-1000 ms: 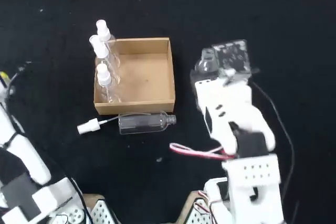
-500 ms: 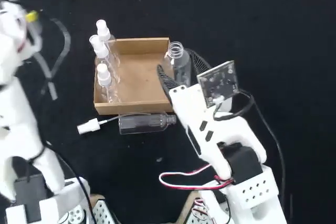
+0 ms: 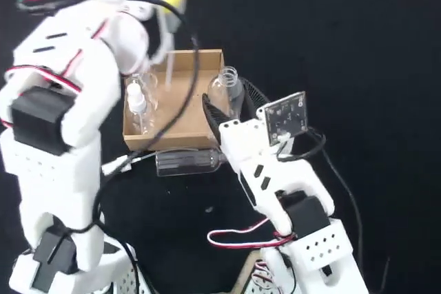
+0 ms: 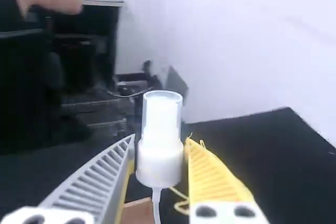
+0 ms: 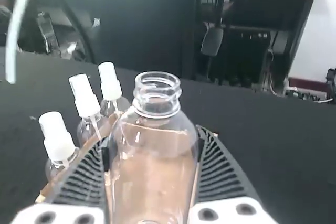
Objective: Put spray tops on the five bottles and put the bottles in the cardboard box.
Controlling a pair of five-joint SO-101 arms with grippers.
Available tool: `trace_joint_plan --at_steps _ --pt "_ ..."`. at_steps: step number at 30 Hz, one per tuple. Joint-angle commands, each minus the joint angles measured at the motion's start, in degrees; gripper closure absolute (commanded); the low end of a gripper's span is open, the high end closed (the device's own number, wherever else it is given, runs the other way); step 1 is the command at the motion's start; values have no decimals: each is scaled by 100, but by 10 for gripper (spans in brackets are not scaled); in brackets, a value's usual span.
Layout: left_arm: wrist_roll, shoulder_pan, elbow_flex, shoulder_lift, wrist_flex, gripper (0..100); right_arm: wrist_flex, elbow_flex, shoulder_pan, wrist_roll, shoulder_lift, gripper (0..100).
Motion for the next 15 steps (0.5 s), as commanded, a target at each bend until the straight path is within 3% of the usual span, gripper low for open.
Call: trace_joint_plan --at_steps 1,7,15 --pt "9 435 -251 -176 -360 967 -308 66 -281 -35 -286 988" --pt "9 523 75 -246 -949 967 -316 259 -510 -35 -558 988" --pt "9 532 400 -246 -1108 967 -325 268 -519 -35 -611 988"
